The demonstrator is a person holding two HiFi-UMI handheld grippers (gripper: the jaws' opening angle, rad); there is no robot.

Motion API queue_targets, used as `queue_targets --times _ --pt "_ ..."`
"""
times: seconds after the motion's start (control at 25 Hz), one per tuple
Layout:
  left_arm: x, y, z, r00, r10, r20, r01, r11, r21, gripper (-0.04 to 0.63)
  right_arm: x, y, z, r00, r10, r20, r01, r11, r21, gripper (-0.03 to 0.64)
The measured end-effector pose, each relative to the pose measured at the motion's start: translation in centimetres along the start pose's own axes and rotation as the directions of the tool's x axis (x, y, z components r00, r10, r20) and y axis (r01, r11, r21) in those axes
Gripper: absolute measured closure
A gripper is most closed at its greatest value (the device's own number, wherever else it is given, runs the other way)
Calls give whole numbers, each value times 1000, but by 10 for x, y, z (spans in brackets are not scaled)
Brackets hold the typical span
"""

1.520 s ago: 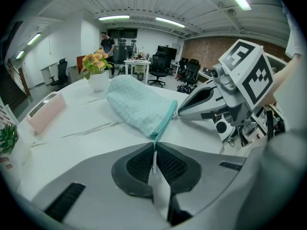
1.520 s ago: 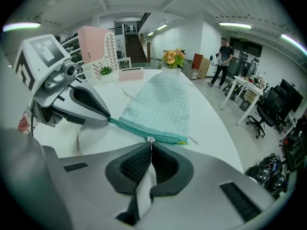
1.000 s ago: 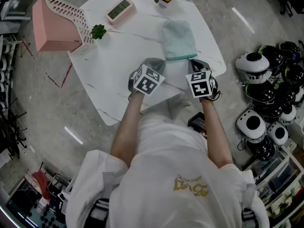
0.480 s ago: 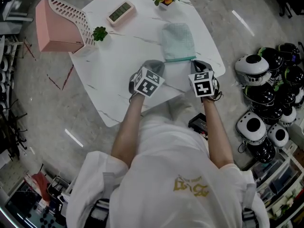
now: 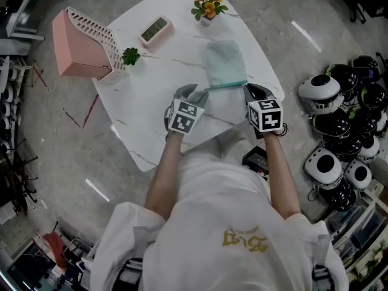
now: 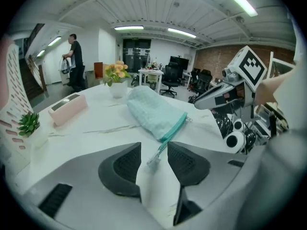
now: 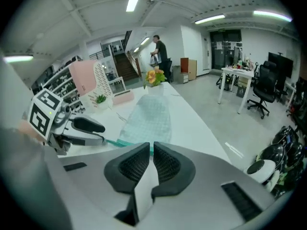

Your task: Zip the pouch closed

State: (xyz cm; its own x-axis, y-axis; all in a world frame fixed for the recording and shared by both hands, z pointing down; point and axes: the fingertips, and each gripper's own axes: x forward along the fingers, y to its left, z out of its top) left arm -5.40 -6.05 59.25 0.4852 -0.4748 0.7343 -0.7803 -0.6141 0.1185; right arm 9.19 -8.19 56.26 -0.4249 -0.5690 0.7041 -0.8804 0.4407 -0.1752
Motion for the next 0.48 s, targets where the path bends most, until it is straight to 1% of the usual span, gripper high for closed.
queue_targets --times 0.12,0.24,0.32,0.4,0.48 --pt "-19 6 19 995 27 92 -20 997 -75 411 -21 4 24 995 6 101 -13 998 63 601" --pt "-38 1 46 982 40 185 -20 994 -106 460 -36 11 35 988 40 146 -57 992 112 604" --pt "-48 -1 62 969 49 241 -21 993 -113 483 -41 14 42 985 46 165 -64 992 105 604" --pt "-57 -1 74 956 55 290 -16 991 -136 509 -45 16 48 984 34 177 -48 996 76 604" --pt "-67 0 85 943 62 326 -11 987 -158 551 -52 17 56 980 15 200 -28 998 63 604"
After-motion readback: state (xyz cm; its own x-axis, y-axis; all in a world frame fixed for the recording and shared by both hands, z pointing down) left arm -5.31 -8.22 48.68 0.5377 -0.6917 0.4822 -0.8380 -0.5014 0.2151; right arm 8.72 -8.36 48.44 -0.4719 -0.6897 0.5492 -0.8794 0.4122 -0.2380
